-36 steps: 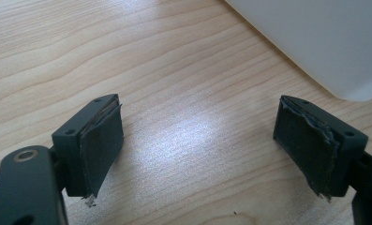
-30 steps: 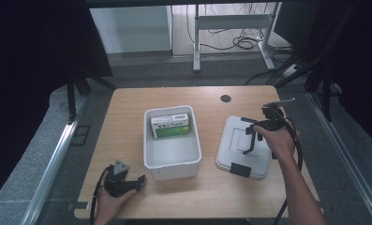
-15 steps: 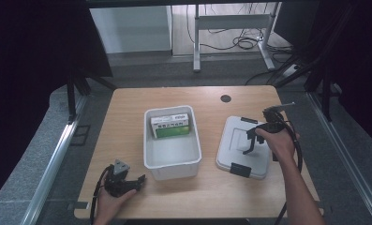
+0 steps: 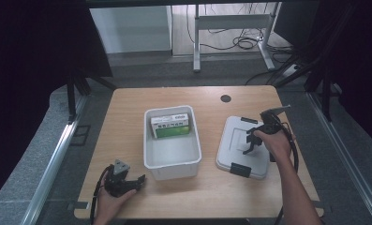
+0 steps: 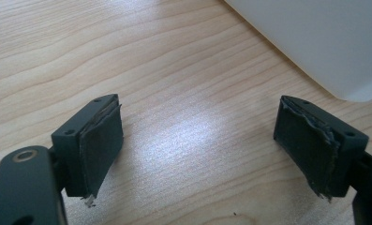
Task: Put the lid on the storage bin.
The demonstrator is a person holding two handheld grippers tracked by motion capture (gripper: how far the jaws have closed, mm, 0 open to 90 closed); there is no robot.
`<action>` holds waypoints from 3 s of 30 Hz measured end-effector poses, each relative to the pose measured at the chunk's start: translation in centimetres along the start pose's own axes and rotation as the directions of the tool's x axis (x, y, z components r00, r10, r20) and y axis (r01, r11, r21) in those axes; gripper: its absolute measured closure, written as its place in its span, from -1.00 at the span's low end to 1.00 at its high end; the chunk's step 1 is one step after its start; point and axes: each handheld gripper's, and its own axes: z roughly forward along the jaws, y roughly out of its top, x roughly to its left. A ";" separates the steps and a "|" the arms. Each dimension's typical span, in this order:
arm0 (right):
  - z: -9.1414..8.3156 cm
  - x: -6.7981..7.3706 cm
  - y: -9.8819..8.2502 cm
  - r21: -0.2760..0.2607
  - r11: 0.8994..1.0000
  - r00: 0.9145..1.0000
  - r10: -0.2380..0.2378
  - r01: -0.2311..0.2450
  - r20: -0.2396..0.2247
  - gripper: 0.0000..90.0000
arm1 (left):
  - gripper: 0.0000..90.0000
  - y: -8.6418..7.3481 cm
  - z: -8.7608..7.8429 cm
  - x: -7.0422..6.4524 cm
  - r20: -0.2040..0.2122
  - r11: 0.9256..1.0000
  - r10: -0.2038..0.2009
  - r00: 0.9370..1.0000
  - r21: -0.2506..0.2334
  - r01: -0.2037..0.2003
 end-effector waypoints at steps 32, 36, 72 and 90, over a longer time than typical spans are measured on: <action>-1.6 0.7 -0.2 -0.006 0.985 0.982 0.171 -0.172 -0.081 0.88 | -0.66 0.1 0.1 0.1 0.002 1.000 0.001 1.000 0.001 -0.001; -2.5 0.9 -0.3 -0.016 0.987 0.983 0.160 -0.162 -0.093 0.88 | -0.66 0.1 0.1 0.0 0.002 1.000 0.001 1.000 0.001 -0.001; -6.9 3.4 -0.9 -0.071 0.994 0.986 0.074 -0.085 -0.146 0.88 | -0.66 0.1 0.1 0.1 0.003 1.000 0.003 1.000 0.002 -0.003; -9.2 5.5 -1.2 -0.096 0.994 0.986 0.037 -0.053 -0.165 0.88 | -0.66 0.2 0.2 0.1 0.004 1.000 0.005 1.000 0.002 -0.005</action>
